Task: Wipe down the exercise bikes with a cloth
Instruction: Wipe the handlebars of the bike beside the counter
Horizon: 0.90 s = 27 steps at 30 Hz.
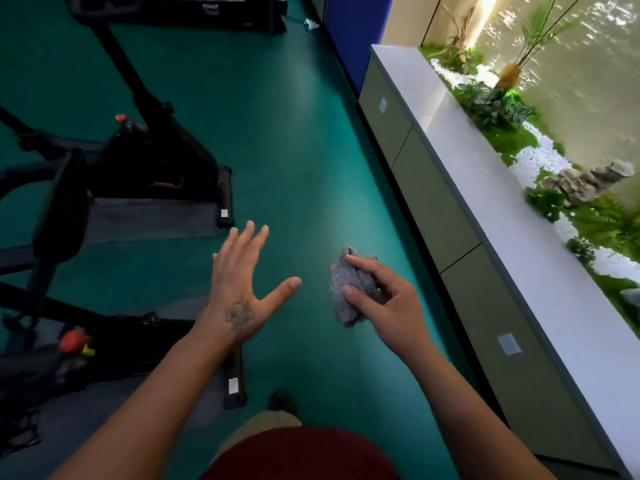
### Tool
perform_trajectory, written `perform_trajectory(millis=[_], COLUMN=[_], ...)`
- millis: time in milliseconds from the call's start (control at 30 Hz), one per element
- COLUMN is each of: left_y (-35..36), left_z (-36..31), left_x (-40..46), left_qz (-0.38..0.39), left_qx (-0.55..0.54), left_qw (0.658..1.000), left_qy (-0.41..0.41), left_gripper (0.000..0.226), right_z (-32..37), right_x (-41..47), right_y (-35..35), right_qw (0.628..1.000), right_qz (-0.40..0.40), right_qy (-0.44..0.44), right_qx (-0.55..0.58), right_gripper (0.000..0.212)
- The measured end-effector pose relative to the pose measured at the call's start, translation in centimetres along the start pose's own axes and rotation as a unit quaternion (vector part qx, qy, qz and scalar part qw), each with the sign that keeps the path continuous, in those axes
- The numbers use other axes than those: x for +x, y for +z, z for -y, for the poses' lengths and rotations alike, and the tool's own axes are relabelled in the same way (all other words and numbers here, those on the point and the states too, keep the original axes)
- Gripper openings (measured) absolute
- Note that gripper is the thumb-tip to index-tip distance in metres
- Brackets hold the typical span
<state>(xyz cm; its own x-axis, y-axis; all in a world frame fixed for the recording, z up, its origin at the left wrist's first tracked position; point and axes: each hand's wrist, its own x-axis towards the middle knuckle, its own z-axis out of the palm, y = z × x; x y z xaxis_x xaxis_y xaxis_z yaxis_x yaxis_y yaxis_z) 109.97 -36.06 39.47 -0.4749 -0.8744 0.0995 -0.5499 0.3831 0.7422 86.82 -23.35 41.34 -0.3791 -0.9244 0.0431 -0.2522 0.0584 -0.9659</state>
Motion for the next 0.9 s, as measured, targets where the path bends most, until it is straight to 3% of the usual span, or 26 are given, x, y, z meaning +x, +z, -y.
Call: perform_trajectory(millis=[233,533,900], left_y=[0.3,1.6,4.8], left_z=[0.8,1.7,-2.0], left_x=[3.9,8.0,16.0], left_qz=[-0.023,-0.085,-0.218], left_qx=[-0.006,-0.032,-0.025], left_qw=[0.998,0.983,0.931], left_qy=[-0.050,-0.160,-0.292], left_gripper=[0.104,0.112,0.112], right_z=[0.0,-1.6,-3.2], right_x=[7.8,17.9,33.3], right_y=[0.8,1.8,1.2], right_qw=[0.998,0.984,0.928], right_qz=[0.052,0.176,0.365], right_qy=[-0.014,-0.015,-0.051], right_qx=[0.010,0.026,0.050], right_gripper=[0.042,0.042,0.039])
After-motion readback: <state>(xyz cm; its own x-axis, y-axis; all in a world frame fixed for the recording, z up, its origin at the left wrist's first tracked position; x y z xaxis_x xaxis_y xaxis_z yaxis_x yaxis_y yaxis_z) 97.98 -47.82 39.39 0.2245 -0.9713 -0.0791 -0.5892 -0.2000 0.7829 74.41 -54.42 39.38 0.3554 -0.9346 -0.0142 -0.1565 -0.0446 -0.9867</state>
